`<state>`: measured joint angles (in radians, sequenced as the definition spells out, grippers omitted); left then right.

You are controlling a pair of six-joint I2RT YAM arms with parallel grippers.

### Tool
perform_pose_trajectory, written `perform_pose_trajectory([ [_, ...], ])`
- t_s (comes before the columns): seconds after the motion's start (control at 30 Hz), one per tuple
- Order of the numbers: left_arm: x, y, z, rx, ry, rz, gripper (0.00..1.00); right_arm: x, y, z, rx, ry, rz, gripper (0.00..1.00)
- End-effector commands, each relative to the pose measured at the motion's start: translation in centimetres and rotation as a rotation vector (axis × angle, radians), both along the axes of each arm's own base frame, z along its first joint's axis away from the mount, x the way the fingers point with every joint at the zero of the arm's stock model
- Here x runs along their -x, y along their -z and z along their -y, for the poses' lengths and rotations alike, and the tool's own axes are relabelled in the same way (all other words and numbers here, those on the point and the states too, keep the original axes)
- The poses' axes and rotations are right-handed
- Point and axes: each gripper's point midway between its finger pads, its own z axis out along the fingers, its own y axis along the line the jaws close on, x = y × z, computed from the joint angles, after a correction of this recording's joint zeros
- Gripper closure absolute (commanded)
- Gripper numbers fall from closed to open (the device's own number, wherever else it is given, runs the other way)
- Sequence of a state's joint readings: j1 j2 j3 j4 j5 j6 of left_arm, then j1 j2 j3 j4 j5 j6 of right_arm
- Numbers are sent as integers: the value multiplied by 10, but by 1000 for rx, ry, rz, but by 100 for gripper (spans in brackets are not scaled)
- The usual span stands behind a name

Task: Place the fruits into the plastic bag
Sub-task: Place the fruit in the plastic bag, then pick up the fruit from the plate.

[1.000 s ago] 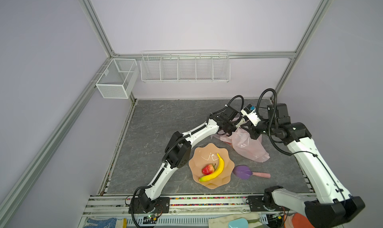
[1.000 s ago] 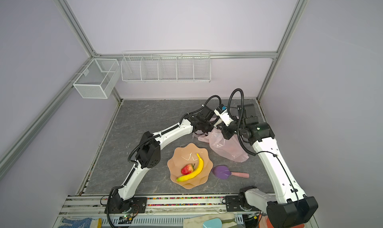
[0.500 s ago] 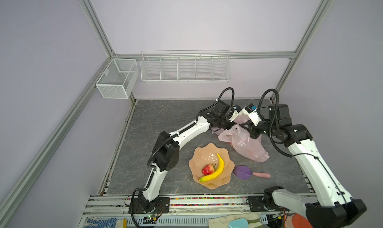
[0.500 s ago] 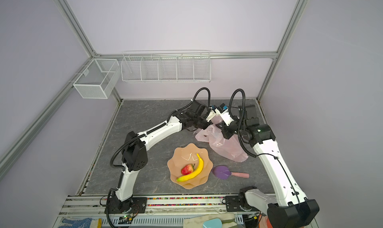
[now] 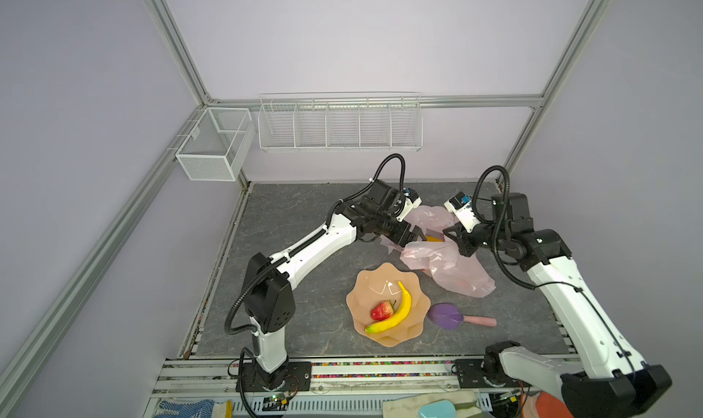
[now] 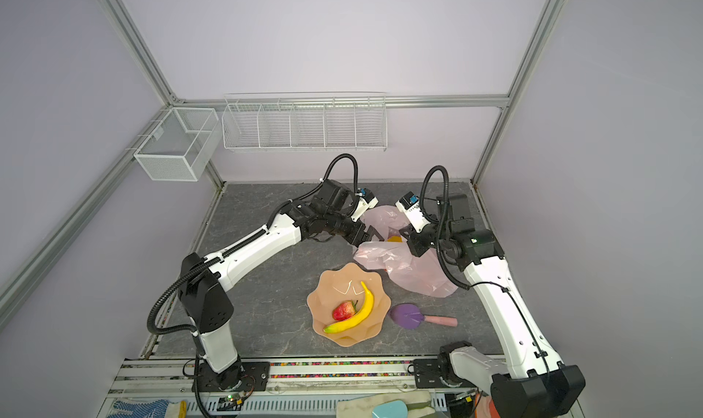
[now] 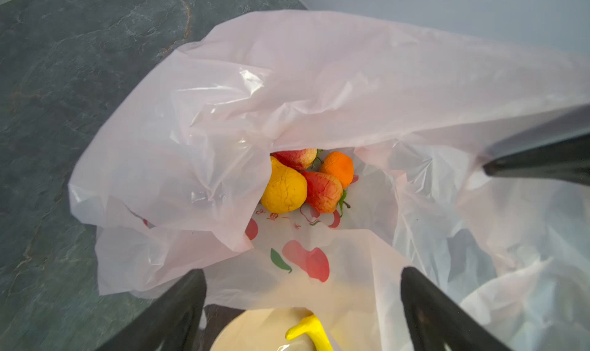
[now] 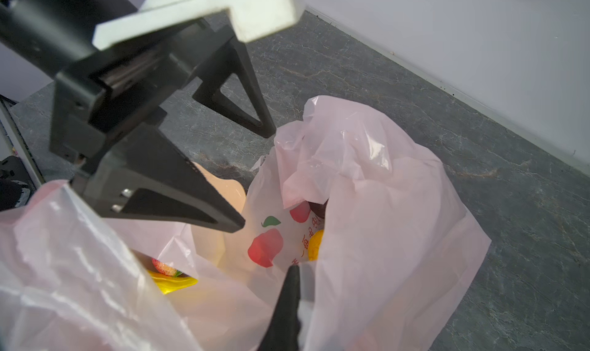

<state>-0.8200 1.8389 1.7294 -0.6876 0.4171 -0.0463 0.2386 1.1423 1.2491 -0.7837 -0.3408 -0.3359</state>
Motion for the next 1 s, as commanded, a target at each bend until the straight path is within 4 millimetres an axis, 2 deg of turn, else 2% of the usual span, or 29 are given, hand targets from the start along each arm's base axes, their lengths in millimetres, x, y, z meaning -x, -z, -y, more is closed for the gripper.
perform_pose_trajectory([
  [0.0, 3, 7, -33, -137, -42, 16, 5, 0, -4, 2, -6, 7, 19, 93],
  [0.1, -10, 3, -57, -179, -126, 20, 6, 1, -1, 2, -2, 4, 11, 94],
  [0.23, -23, -18, -78, -148, -227, 33, 5, 2, -1, 1, -10, -2, 4, 93],
  [0.33, -23, -34, -84, -90, -229, 35, 6, 3, 1, 0, -12, -3, 0, 93],
  [0.47, -17, -44, -98, -66, -254, 7, 5, 2, 1, 1, -8, 2, 0, 93],
  [0.57, -5, -47, -107, -17, -217, -46, 6, 1, 0, 2, -6, 8, 3, 93],
  [0.67, -1, -48, -124, -10, -247, -66, 6, 1, 0, 2, -7, 8, 0, 93],
  [0.77, 20, -49, -128, 31, -177, -72, 7, 1, 0, 1, -7, 7, 2, 93],
  [0.97, 62, -7, -143, -53, -146, -124, 12, 2, 1, 3, 2, 10, -1, 93],
])
